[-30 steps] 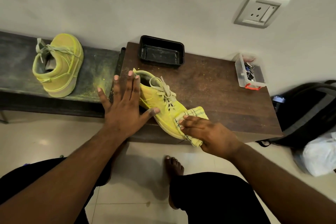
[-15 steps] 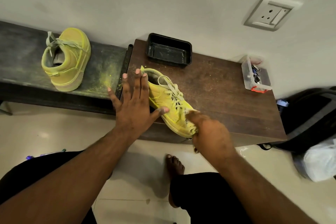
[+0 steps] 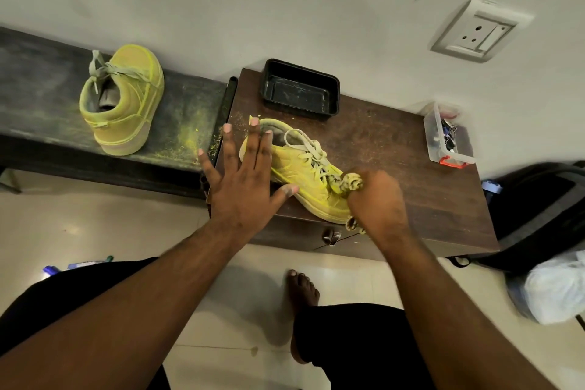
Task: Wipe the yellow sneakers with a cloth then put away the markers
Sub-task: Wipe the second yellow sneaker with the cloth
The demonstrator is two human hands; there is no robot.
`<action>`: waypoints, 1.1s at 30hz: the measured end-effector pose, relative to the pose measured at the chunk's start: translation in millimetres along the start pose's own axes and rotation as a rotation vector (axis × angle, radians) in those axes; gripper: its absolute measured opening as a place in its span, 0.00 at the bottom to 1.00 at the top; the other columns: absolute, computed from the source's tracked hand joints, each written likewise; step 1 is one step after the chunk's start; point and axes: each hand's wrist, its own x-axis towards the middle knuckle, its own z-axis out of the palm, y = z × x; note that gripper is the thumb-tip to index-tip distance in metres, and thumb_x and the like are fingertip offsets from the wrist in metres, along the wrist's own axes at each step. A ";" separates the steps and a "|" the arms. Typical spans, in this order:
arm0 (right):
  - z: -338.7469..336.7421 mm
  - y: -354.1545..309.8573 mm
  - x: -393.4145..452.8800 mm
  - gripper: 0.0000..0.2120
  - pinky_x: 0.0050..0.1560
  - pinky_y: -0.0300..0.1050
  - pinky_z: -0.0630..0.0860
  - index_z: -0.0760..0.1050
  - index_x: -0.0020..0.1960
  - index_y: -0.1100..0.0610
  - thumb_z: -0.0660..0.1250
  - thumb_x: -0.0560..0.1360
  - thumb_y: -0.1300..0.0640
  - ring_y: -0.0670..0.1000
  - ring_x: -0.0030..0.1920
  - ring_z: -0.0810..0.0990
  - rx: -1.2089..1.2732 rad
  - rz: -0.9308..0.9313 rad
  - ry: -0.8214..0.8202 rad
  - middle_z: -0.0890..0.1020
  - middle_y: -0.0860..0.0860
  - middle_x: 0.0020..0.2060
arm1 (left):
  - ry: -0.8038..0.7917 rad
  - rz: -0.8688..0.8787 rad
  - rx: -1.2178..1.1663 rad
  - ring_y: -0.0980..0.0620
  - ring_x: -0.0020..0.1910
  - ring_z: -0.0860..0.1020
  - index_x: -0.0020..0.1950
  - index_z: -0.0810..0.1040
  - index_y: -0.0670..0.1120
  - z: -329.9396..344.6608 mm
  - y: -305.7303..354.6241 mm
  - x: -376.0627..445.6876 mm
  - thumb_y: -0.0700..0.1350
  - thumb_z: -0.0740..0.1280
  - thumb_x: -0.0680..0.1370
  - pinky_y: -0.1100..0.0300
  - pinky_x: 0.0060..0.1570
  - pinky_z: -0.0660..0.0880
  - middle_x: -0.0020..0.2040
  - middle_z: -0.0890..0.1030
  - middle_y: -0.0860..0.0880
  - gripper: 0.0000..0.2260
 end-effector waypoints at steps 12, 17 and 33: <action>-26.8 12.3 43.5 0.27 0.50 0.46 0.72 0.73 0.65 0.46 0.63 0.69 0.65 0.49 0.52 0.71 -0.567 -0.632 -0.469 0.78 0.48 0.49 | -0.013 0.167 0.101 0.46 0.78 0.46 0.78 0.46 0.53 5.1 11.0 0.5 0.65 0.48 0.79 0.25 0.64 0.42 0.78 0.52 0.56 0.31; -64.8 5.0 61.7 0.14 0.50 0.45 0.75 0.76 0.57 0.50 0.63 0.72 0.58 0.52 0.51 0.78 -0.939 -0.680 -0.520 0.81 0.50 0.48 | -0.011 0.164 0.115 0.48 0.77 0.43 0.77 0.42 0.53 6.7 9.8 3.5 0.65 0.45 0.79 0.25 0.63 0.37 0.79 0.48 0.56 0.31; 34.2 -2.0 12.7 0.14 0.51 0.47 0.74 0.79 0.51 0.50 0.64 0.69 0.63 0.53 0.51 0.76 0.084 -0.456 -0.229 0.82 0.52 0.47 | -0.089 0.049 0.080 0.50 0.77 0.38 0.77 0.38 0.54 -2.7 -2.1 19.2 0.68 0.42 0.77 0.24 0.62 0.37 0.78 0.39 0.57 0.33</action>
